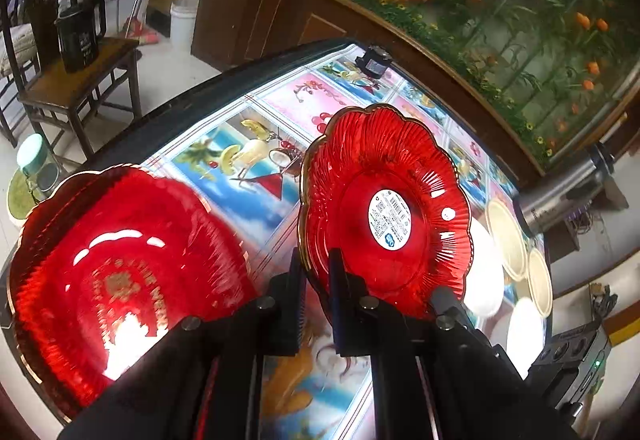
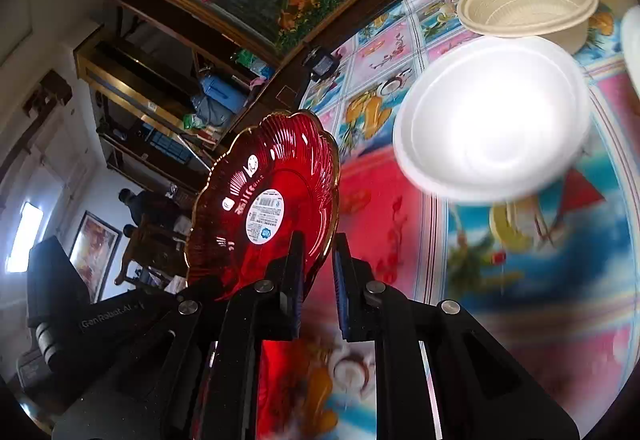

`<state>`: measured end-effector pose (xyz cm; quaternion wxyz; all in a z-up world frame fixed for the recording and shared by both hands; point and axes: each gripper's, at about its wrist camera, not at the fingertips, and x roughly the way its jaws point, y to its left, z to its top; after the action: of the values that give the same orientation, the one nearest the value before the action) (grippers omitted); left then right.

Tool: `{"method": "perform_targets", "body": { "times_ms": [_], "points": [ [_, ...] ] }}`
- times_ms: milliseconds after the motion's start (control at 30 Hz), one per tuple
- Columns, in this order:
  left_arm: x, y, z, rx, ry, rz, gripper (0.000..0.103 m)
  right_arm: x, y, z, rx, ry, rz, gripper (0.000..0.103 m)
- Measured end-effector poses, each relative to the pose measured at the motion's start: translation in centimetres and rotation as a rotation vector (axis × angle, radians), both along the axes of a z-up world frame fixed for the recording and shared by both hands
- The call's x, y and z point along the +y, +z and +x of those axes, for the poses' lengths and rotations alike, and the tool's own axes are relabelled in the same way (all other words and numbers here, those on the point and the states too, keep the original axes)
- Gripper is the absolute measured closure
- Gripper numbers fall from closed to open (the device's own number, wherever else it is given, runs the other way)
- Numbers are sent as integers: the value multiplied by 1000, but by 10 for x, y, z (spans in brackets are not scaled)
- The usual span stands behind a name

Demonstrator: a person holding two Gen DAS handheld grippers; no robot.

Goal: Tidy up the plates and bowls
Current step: 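Carry the small red plate with the left gripper onto the large plate held by the right gripper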

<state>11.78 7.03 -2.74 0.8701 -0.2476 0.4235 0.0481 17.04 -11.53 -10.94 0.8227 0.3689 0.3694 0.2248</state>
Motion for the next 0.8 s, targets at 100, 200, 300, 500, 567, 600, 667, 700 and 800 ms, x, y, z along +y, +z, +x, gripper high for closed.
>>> {"method": "perform_targets", "body": {
  "times_ms": [100, 200, 300, 500, 567, 600, 667, 700, 800],
  "points": [
    [5, 2, -19, -17, -8, -4, 94, 2, 8, -19, -32, 3, -16, 90],
    [13, 5, -38, -35, -7, -1, 94, 9, 14, -39, -61, 14, -46, 90],
    [23, 8, -56, -50, 4, 16, 94, 21, 18, -53, -63, 49, -60, 90],
    [57, 5, -89, -53, 56, 36, 93, 58, 27, -70, -75, 147, -91, 90],
    [69, 3, -98, -48, 80, 49, 93, 75, 27, -75, -79, 183, -117, 90],
    [73, 2, -101, -46, 87, 54, 93, 82, 26, -76, -77, 198, -128, 90],
    [81, -2, -106, -36, 101, 63, 93, 99, 23, -78, -69, 231, -154, 90],
    [85, -5, -107, -28, 103, 64, 92, 104, 21, -80, -66, 242, -165, 90],
    [94, -16, -110, 3, 110, 55, 91, 121, 18, -77, -50, 276, -202, 90]
  ]
}}
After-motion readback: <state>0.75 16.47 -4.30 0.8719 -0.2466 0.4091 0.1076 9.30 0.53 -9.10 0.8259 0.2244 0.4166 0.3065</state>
